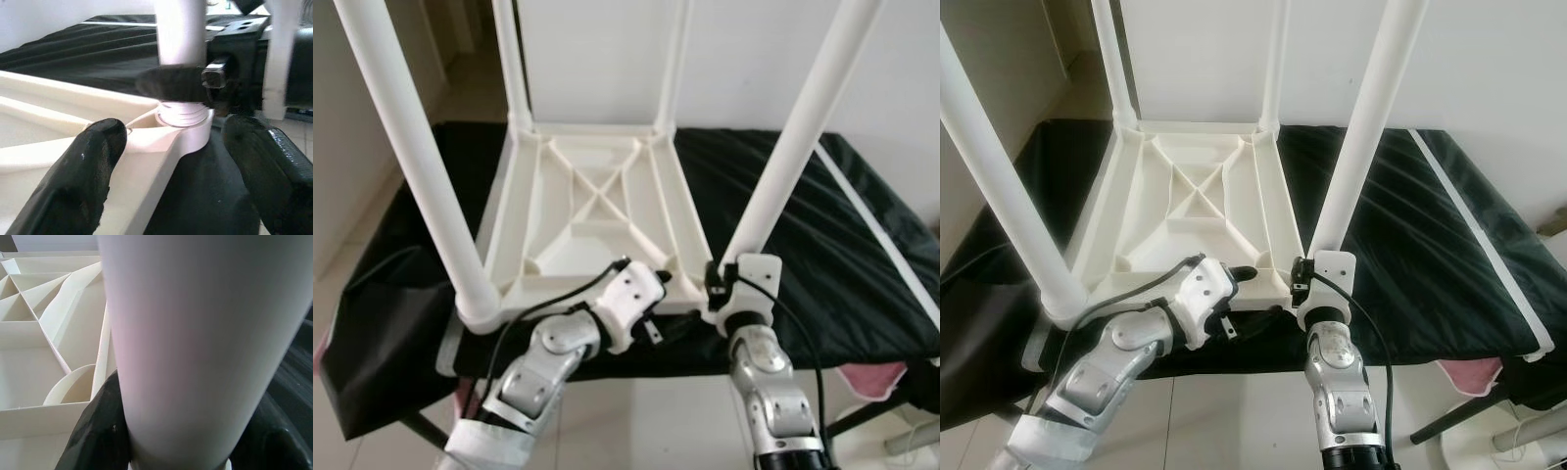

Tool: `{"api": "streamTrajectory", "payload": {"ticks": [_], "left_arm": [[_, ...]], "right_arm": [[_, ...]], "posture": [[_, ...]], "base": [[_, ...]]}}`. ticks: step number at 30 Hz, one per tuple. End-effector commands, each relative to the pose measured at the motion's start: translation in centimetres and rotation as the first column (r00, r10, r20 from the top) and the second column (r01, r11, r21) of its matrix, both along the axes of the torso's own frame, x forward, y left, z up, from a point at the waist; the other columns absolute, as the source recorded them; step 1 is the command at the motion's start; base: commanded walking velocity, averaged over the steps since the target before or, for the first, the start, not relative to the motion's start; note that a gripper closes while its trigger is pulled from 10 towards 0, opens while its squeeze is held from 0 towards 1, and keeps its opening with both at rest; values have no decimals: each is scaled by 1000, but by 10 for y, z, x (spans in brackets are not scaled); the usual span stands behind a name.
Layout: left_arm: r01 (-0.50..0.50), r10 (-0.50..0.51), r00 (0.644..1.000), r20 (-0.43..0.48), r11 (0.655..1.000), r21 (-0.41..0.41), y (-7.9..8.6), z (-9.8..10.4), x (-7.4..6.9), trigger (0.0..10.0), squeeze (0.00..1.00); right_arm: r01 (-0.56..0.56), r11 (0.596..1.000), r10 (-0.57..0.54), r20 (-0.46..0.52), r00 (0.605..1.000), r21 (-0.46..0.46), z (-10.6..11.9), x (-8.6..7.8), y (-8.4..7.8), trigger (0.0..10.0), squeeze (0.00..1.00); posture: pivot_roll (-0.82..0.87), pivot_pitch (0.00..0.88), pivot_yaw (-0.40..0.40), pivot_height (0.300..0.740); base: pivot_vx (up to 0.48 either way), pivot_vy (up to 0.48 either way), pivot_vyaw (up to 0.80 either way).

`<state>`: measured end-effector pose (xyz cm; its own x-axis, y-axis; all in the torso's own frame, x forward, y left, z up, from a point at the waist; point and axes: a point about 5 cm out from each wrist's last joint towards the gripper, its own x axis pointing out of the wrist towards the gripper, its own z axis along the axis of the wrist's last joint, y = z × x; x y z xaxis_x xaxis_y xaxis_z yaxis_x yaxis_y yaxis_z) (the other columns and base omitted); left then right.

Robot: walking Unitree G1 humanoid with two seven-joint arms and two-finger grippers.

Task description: Building children table

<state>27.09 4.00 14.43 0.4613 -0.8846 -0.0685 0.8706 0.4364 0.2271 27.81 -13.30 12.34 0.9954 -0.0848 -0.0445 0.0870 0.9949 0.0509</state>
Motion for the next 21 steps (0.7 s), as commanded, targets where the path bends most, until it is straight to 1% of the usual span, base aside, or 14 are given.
{"api": "streamTrajectory", "payload": {"ticks": [1,5,6,7,8,12,15,17,19,20,21], "left_arm": [[46,-46,999,-5,999,20,1,-1,0,10000,0],[47,-47,999,1,999,25,1,0,2,10000,0],[50,-51,999,10,998,26,0,1,2,10000,0],[53,-53,998,15,998,26,-1,2,1,10000,0],[55,-56,998,18,998,27,-1,3,1,10000,0],[57,-57,998,18,998,28,-1,3,1,10000,0],[57,-57,998,18,998,28,-1,3,1,10000,0],[52,-53,998,18,998,26,0,3,1,10000,0],[52,-53,998,18,998,26,0,3,1,10000,0],[52,-53,998,18,998,27,1,3,1,10000,0],[53,-54,998,17,998,27,1,2,0,10000,0]], "right_arm": [[-8,1000,8,-92,996,7,-18,-3,8,10000,0],[-1,1000,2,-96,995,8,-18,-2,8,10000,0],[-7,1000,7,-88,996,5,-17,-1,9,10000,408],[-7,1000,8,-78,997,4,-16,-1,8,10000,847],[-8,1000,9,-71,997,4,-14,-1,8,10000,1000],[-8,1000,8,-65,998,3,-14,-1,7,10000,1000],[-8,1000,8,-43,999,-3,-10,0,5,10000,1000],[-45,999,45,-4,999,-2,-4,1,-2,10000,1000],[-45,999,45,-4,999,-2,-4,1,-2,10000,1000],[-77,997,77,17,997,-7,0,2,-5,10000,608],[-122,992,122,32,992,-18,3,2,-8,10000,0]], "posture": [[-33,16,-35,740],[-32,12,-34,740],[-33,15,-33,740],[-32,15,-33,740],[-32,15,-33,740],[-32,15,-33,740],[-29,18,-38,740],[-28,20,-39,740],[-28,20,-39,740],[-32,21,-36,740],[-32,23,-37,740]], "base": [[0,0,0],[0,0,0],[0,0,0],[0,0,0],[0,0,0],[0,0,0],[0,0,0],[0,0,0],[0,0,0],[0,0,0],[0,0,0]]}}
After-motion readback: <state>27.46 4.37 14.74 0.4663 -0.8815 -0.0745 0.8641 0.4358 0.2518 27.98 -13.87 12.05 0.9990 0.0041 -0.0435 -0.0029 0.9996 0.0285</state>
